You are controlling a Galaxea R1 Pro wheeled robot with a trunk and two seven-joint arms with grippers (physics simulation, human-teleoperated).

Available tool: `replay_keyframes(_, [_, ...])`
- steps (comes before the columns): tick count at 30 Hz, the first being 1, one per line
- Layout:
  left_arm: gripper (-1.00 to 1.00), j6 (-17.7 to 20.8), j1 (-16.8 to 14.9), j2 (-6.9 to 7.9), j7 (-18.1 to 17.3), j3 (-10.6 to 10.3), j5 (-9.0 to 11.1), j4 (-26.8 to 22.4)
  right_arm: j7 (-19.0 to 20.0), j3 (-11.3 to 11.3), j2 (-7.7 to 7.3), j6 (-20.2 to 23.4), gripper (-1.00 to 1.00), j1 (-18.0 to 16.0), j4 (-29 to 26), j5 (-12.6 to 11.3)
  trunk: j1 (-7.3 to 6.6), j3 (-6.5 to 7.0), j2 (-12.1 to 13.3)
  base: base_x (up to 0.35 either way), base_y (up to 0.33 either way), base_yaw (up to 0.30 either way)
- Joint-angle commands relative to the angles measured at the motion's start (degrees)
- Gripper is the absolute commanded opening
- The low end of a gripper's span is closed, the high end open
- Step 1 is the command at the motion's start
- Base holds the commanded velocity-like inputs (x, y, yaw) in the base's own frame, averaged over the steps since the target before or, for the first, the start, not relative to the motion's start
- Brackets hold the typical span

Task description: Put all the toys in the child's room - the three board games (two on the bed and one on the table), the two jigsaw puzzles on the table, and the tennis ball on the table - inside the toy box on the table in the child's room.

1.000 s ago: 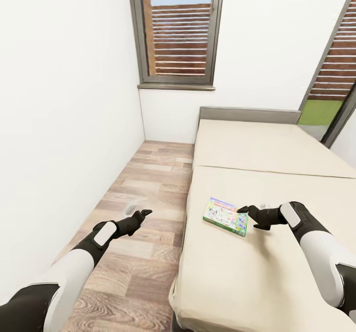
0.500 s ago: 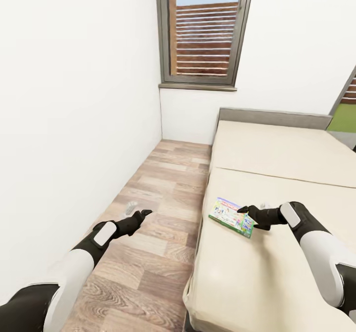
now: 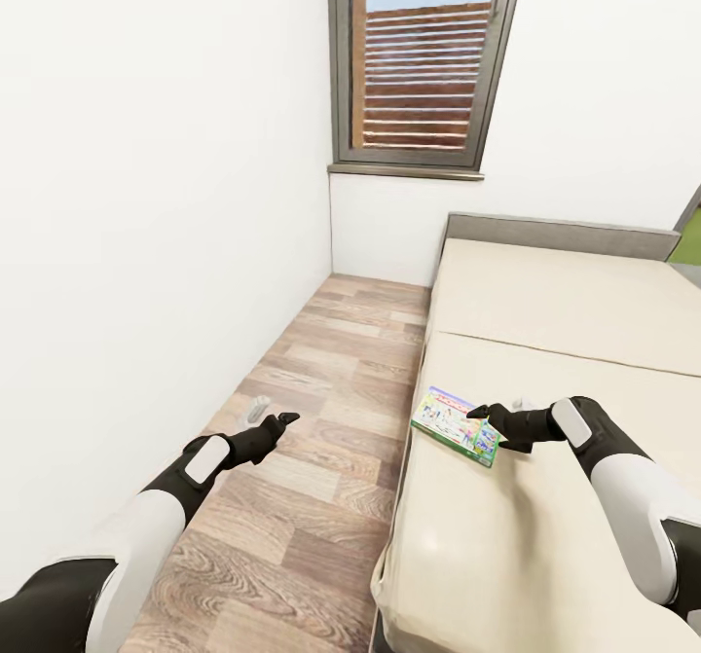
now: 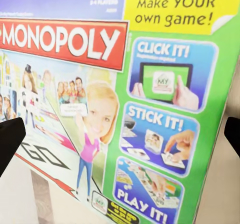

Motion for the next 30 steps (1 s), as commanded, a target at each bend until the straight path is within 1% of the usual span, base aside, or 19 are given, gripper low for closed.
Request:
replay_keyframes(1, [1.0,0.4,0.0,0.0,-0.1,0.2,0.2,0.0,0.4,-0.4,0.02,0.3,1.0,0.0,0.0,0.6,-0.01,-0.05,0.0,0.0,0.0,0.024])
replay_keyframes(19, [1.0,0.4,0.0,0.0,0.0,0.2,0.2,0.0,0.4,-0.5,-0.05,0.3,1.0,0.0,0.0,0.6,-0.01,-0.05,0.0,0.0,0.0,0.012])
replay_keyframes(30, [1.0,0.3,0.0,0.0,0.1,0.2,0.2,0.0,0.4,-0.7,-0.09,0.3,1.0,0.0,0.0,0.6,-0.01,-0.05,0.0,0.0,0.0,0.105])
